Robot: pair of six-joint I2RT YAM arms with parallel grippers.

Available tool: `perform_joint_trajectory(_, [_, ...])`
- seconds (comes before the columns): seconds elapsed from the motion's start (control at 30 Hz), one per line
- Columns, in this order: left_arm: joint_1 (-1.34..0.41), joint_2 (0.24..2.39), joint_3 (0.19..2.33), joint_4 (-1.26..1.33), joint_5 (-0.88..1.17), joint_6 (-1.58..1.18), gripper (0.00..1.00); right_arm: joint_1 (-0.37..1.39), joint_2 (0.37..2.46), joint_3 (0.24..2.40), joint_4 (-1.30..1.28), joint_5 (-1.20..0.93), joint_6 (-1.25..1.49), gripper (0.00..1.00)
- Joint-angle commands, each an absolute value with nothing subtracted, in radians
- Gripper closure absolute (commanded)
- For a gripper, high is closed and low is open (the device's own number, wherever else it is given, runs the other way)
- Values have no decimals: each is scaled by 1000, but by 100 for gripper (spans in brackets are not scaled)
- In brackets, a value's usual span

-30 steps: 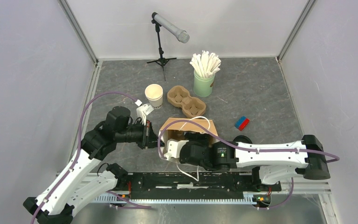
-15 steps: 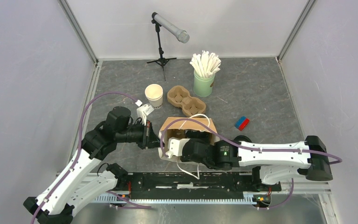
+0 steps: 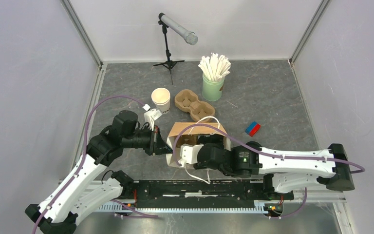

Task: Pack the takeout coffee

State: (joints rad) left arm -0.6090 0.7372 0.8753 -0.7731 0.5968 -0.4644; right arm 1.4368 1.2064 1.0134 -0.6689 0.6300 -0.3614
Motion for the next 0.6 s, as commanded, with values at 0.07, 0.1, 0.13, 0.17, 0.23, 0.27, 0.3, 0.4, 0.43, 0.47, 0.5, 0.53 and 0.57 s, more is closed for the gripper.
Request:
perform_joint_trajectory(0.07, [-612,745,890,-749,634,-404,98,1433,1138,942,-630,622,-446,40])
perform_joint_trajectory(0.1, [-613,745,890,-748,634,-403,98,1431,1141,939,-629,624,-454,40])
perform_joint_trajectory(0.13, [-613,746,890,-749,633,-402,98,1431,1145,936,-630,624,-463,40])
perform_joint_trajectory(0.17, [-613,748,891,-749,635,-402,98,1431,1148,936,-626,626,-471,40])
perform_joint_trajectory(0.23, [-612,747,890,-749,637,-402,98,1431,1154,937,-621,618,-479,40])
perform_joint_trajectory(0.27, [-612,745,890,-749,637,-401,98,1432,1157,936,-618,612,-480,40])
perform_joint_trajectory(0.3, [-612,744,892,-748,637,-401,98,1431,1159,935,-618,608,-479,40])
perform_joint_trajectory(0.4, [-613,739,891,-749,635,-402,98,1431,1164,928,-627,600,-470,40])
perform_joint_trajectory(0.43, [-613,739,891,-749,636,-402,98,1431,1166,927,-632,601,-468,40])
perform_joint_trajectory(0.47, [-612,738,892,-748,636,-402,98,1431,1170,929,-638,600,-466,40])
perform_joint_trajectory(0.5, [-612,740,893,-749,638,-402,98,1431,1174,932,-643,601,-464,40])
perform_joint_trajectory(0.53, [-612,741,894,-749,638,-402,98,1431,1178,938,-652,600,-463,40])
perform_joint_trajectory(0.57, [-612,742,896,-749,638,-400,98,1431,1185,944,-662,601,-463,40])
